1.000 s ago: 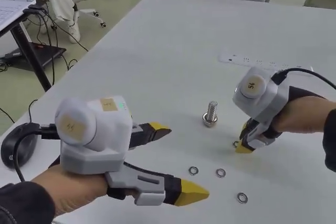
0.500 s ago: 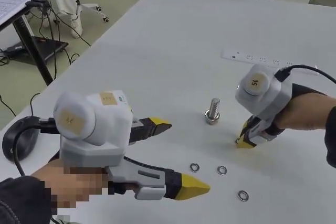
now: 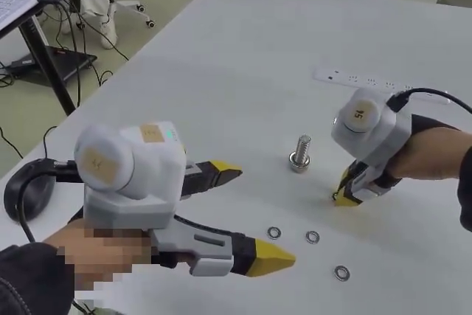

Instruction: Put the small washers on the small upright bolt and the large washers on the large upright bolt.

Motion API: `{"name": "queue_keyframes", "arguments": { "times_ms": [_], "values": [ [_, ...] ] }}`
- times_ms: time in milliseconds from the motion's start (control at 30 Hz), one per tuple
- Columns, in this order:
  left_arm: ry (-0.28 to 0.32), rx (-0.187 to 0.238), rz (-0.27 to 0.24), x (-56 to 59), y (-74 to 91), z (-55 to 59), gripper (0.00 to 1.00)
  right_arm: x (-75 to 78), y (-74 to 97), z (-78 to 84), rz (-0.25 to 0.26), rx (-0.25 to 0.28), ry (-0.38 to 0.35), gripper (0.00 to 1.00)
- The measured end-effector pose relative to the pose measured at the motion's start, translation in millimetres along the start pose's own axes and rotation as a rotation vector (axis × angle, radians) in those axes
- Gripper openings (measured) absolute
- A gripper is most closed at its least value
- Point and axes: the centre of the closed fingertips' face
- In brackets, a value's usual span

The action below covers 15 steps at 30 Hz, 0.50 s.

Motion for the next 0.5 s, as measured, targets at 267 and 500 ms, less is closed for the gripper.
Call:
{"name": "queue_keyframes", "arguments": {
  "times_ms": [267,500],
  "values": [
    [-0.003,0.002,0.003,-0.1,-0.3,-0.6,0.81,-2.3,6.7,-1.5,0.000,-0.011,0.008,0.13],
    [-0.006,0.006,0.009,1.2,-0.9,-1.4,0.81,-8.2,22.1,-1.7,-0.004,-0.025,0.018,0.13]
  ]
}}
Point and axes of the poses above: the centre of the closed fingertips' face, and the gripper's own axes: y roughly backward along the fingers, x roughly to its right, z roughly out of its underside, and after that the axes turned 15 degrees about x, right-handed
